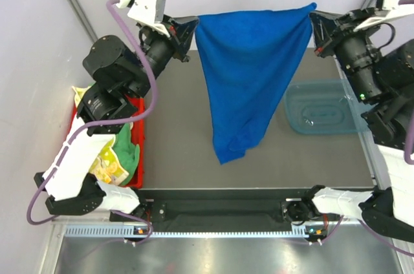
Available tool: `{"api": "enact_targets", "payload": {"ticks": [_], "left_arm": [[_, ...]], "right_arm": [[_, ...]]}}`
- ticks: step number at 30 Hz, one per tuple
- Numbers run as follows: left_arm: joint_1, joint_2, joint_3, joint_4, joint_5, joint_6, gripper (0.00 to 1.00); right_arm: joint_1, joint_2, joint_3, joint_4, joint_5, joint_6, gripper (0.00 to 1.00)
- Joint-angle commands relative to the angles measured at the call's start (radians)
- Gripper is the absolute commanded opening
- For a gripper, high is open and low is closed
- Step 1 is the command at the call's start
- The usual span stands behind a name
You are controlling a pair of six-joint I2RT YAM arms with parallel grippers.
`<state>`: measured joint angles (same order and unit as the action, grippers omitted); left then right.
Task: Fold and stack the towels
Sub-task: Flatten out the crumpled towel
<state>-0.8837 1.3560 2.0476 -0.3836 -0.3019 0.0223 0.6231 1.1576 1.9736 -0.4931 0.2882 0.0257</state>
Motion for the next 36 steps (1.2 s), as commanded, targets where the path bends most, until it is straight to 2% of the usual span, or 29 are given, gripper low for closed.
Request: {"api": "enact_targets", "payload": {"ticks": [1, 6, 18, 25, 32, 34, 36], "left_arm": [[-0.004, -0.044, 0.059, 0.066, 0.075, -0.004, 0.00], [-0.006, -0.070, 0.100, 0.065, 0.158, -0.021, 0.00], [-0.006, -0.103, 0.166, 0.065, 0.208, -0.074, 0.00], [-0.006, -0.089, 0.146, 0.069, 0.121, -0.049, 0.00], [0.002, 0.008, 0.161, 0.084, -0.058, 0.050, 0.00], [0.029, 0.043, 0.160, 0.091, -0.066, 0.050, 0.00], [0.119, 0.069, 0.157, 0.091, -0.027, 0.018, 0.00]], "right_arm": [[-0.014, -0.045, 0.060, 0.034, -0.056, -0.009, 0.00], [-0.016, -0.076, 0.106, 0.024, -0.104, 0.002, 0.00], [-0.017, -0.136, 0.166, 0.005, -0.218, 0.059, 0.00], [-0.016, -0.113, 0.122, 0.008, -0.190, 0.051, 0.00], [-0.016, -0.014, 0.077, 0.045, -0.103, -0.001, 0.00], [-0.017, 0.016, 0.068, 0.063, -0.092, -0.018, 0.00], [-0.025, 0.062, 0.056, 0.094, -0.081, -0.047, 0.00]]}}
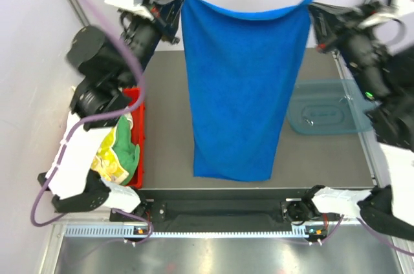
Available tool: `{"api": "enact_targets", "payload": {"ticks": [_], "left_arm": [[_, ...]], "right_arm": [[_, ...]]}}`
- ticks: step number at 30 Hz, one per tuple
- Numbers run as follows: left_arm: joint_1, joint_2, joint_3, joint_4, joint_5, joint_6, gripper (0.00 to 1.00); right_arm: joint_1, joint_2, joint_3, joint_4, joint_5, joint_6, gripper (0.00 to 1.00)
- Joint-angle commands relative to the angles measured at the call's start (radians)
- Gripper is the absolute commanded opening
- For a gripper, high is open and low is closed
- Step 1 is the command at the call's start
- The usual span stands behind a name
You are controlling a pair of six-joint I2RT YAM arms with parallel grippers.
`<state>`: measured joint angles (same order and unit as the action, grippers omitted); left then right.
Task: Fold and stack the towels
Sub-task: Flatten out the crumpled towel
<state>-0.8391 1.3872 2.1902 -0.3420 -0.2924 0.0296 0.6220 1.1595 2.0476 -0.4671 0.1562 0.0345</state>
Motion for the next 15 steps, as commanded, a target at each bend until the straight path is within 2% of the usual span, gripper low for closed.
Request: {"api": "enact_targets", "payload": {"ticks": [1, 4, 8, 15], "left_arm": [[0.116, 0.059, 0.006, 0.052, 0.023, -0.028, 0.00], [0.286, 0.108, -0.027, 0.080, 0.119, -0.114, 0.00], [0.421, 0.183, -0.072, 0.156, 0.238, -0.195, 0.00], [0.526, 0.375, -0.058, 0.271, 0.340, -0.238, 0.00]], "right_arm": [[-0.030, 0.078, -0.021, 0.082, 0.055, -0.059, 0.00], [-0.077, 0.175, -0.024, 0.120, 0.014, -0.053, 0.00], [-0.171, 0.290, -0.026, 0.185, -0.070, 0.005, 0.00], [-0.318, 0.529, 0.066, 0.274, -0.202, 0.074, 0.00]]}}
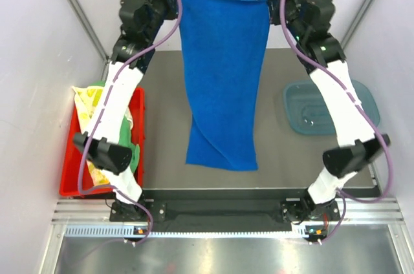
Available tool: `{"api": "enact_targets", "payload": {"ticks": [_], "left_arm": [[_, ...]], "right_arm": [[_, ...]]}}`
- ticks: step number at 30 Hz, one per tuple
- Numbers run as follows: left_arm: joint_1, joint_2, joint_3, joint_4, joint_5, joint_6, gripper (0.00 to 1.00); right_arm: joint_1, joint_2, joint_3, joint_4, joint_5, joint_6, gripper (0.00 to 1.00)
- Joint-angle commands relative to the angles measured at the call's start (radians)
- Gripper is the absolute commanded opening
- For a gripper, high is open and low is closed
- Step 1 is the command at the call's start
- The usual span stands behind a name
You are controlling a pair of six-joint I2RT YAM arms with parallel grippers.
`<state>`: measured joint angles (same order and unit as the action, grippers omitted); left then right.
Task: Fold and stack the towels
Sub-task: Flatten out the crumpled towel, then fold the towel
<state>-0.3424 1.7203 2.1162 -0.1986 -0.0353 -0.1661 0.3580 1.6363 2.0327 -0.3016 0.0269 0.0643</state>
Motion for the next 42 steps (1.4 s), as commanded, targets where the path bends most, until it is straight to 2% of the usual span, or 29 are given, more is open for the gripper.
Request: {"api": "enact_targets", "payload": {"ticks": [1, 8, 12, 20, 26, 30, 42], "left_arm": [[0.051, 0.082, 0.016, 0.157, 0.089, -0.050, 0.00], [0.117, 0.263, 0.034, 0.275, 0.143, -0.082, 0.00], [0.131, 0.367, 0.034, 0.327, 0.160, -0.099, 0.00], [0.146, 0.478, 0.016, 0.392, 0.195, -0.119, 0.00], [0.146, 0.457, -0.084, 0.453, 0.225, -0.142, 0.00], [0.144, 0.401, -0.183, 0.492, 0.280, -0.168, 0.00], [0.137, 0.222, -0.499, 0.561, 0.310, -0.208, 0.00]], "right_arm": [[-0.065, 0.110, 0.096, 0.116, -0.088, 0.049, 0.00], [-0.134, 0.358, 0.265, 0.147, -0.133, 0.098, 0.00], [-0.163, 0.428, 0.250, 0.196, -0.151, 0.134, 0.00], [-0.175, 0.533, 0.206, 0.245, -0.148, 0.152, 0.00], [-0.183, 0.485, 0.054, 0.280, -0.139, 0.157, 0.00], [-0.188, 0.432, -0.058, 0.294, -0.133, 0.166, 0.00], [-0.188, 0.228, -0.387, 0.335, -0.134, 0.215, 0.00]]}}
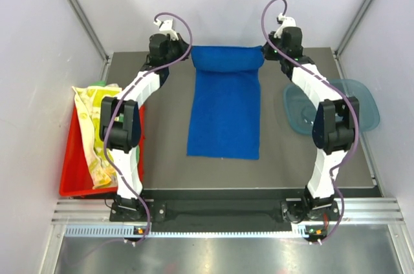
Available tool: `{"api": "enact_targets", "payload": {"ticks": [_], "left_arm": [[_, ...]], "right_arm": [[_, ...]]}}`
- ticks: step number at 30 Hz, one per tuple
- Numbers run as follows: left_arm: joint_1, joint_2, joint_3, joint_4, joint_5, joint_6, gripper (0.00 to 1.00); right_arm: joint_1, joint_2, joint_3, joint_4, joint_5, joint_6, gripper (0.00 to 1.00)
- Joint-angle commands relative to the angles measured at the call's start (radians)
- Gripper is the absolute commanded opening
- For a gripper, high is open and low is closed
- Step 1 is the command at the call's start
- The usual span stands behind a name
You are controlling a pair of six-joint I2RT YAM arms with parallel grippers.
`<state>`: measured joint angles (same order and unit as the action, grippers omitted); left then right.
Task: Fold and stack the towels
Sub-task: Fold the towel
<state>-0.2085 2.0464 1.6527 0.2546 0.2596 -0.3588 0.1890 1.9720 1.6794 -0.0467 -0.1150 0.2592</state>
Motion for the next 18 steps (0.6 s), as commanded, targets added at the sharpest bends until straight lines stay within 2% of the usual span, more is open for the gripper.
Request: {"api": "enact_targets", "payload": {"ticks": [1, 8, 18], "left_arm": [[0.003, -0.115, -0.053, 0.109, 0.020, -0.019, 0.00], [-0.002, -0.205, -0.207, 0.129, 0.018, -0.042, 0.00], [-0.012, -0.311, -0.355, 0.126, 0.003, -0.060, 0.00]], "right_arm": [[-0.019, -0.131, -0.053, 0.087, 0.006, 0.029, 0.00], [-0.016, -0.242, -0.254, 0.113, -0.003, 0.055, 0.00], [0.004, -0.377, -0.432, 0.117, -0.012, 0.072, 0.00]]}}
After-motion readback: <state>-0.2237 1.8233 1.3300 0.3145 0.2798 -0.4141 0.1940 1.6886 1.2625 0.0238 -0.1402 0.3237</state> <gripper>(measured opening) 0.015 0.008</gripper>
